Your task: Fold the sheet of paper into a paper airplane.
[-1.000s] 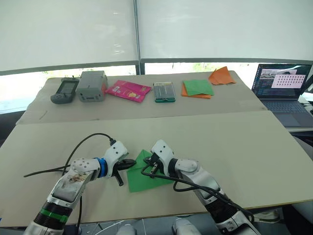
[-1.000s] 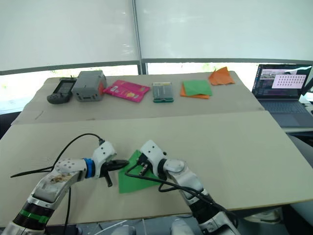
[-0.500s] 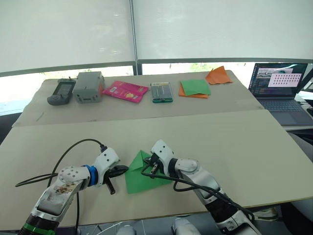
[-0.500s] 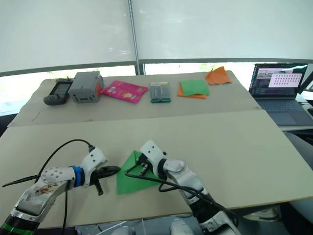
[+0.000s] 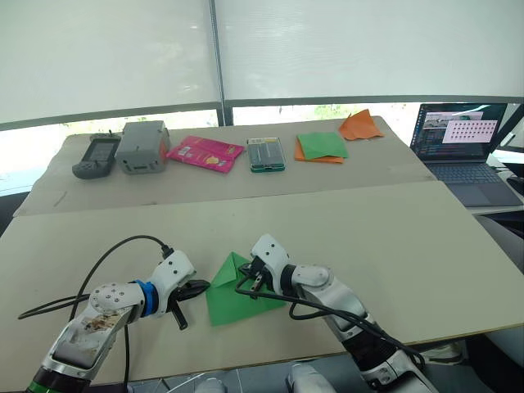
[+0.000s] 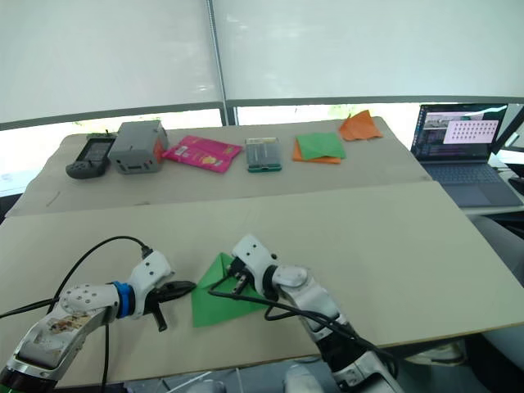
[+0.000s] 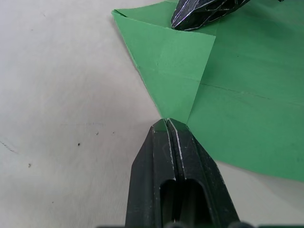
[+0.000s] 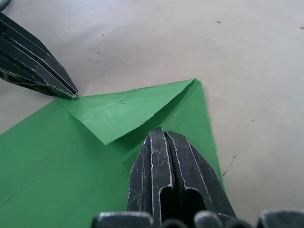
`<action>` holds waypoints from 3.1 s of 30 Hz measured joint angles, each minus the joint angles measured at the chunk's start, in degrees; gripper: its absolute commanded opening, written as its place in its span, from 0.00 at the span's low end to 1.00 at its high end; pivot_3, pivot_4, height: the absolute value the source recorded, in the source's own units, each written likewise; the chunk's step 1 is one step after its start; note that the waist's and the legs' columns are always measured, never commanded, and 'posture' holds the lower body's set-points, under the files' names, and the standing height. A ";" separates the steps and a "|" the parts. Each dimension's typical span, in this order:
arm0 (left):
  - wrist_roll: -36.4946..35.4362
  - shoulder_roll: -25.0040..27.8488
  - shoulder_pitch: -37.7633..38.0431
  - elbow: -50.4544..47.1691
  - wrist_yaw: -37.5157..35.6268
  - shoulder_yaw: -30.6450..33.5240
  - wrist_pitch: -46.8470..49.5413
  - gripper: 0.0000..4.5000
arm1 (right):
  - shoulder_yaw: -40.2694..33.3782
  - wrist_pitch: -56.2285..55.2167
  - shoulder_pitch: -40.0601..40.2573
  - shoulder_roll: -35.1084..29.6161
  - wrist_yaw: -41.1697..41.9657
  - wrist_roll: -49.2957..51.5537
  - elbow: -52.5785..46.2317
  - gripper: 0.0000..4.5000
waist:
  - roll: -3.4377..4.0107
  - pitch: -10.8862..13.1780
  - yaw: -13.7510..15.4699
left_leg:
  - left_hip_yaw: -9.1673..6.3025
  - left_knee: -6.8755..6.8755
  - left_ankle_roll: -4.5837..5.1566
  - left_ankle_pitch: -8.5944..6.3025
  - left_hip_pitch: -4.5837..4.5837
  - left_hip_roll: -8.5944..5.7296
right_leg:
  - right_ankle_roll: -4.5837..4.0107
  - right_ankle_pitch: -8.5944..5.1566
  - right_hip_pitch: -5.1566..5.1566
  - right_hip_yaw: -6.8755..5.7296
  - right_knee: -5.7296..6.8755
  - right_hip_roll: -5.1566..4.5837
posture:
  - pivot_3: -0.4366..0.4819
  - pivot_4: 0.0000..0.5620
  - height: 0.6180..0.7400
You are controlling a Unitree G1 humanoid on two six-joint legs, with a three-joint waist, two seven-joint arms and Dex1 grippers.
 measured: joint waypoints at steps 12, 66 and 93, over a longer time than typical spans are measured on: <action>-12.98 -3.16 -2.61 3.27 -3.45 6.29 8.41 0.01 | -0.18 0.09 -0.14 -0.11 -0.06 0.00 -0.87 0.00 | -0.36 0.51 0.24 | 0.00 0.01 0.00 0.01 -0.10 -0.01 | 0.03 0.02 -0.06 -0.01 -0.01 0.00 | 0.48 0.27 1.00; -0.66 -10.40 -18.06 20.89 -11.42 -8.80 -10.45 0.01 | -9.00 13.26 14.94 -32.56 18.56 13.83 -30.61 0.00 | -0.63 0.52 3.26 | 0.02 0.28 -0.01 0.02 -0.18 -0.06 | 0.11 0.04 0.04 0.00 -0.08 -0.02 | 0.48 0.27 1.00; 0.71 -9.10 -18.36 20.50 -13.16 -8.86 -10.14 0.01 | -4.02 8.21 26.99 -19.74 -2.43 11.45 -33.08 0.00 | -0.80 0.39 3.11 | 0.01 0.30 -0.29 -0.15 -0.13 -0.04 | 0.10 0.04 -0.03 -0.01 -0.07 -0.02 | 0.48 0.27 1.00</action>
